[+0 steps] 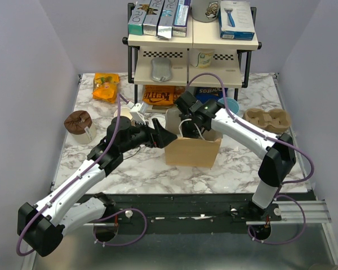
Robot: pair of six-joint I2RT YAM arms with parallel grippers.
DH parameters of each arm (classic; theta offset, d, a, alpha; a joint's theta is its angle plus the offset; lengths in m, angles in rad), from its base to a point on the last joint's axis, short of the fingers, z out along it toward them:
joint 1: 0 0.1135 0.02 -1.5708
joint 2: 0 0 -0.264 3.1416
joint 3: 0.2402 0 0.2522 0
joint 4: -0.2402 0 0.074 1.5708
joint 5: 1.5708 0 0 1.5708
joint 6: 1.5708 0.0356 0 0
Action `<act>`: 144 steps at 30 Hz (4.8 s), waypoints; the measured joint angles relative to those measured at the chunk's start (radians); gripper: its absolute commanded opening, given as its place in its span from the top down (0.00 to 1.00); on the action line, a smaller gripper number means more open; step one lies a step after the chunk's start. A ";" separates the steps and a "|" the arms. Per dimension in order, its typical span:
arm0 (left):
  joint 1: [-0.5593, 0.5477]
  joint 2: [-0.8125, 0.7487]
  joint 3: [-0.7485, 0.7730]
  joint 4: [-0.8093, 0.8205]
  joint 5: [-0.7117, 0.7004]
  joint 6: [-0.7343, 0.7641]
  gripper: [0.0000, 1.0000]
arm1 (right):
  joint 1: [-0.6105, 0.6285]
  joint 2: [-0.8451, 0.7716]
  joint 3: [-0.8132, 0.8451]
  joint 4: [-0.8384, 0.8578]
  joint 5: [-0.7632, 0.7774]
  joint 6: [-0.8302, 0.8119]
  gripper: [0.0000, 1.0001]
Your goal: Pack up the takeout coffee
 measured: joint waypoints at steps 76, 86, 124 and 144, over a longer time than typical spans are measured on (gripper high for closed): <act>-0.028 0.000 0.000 -0.037 -0.011 0.000 0.01 | 0.000 -0.270 -0.040 0.091 0.115 0.009 0.46; -0.032 -0.008 0.000 -0.055 -0.020 0.001 0.01 | 0.000 -0.377 0.042 0.117 0.144 -0.064 0.39; -0.032 -0.162 0.153 -0.436 -0.353 0.098 0.01 | -0.596 -0.665 -0.661 0.647 -0.355 -1.361 0.18; -0.032 -0.155 0.162 -0.517 -0.429 0.075 0.01 | -0.616 -0.507 -0.611 0.649 -0.472 -1.557 0.64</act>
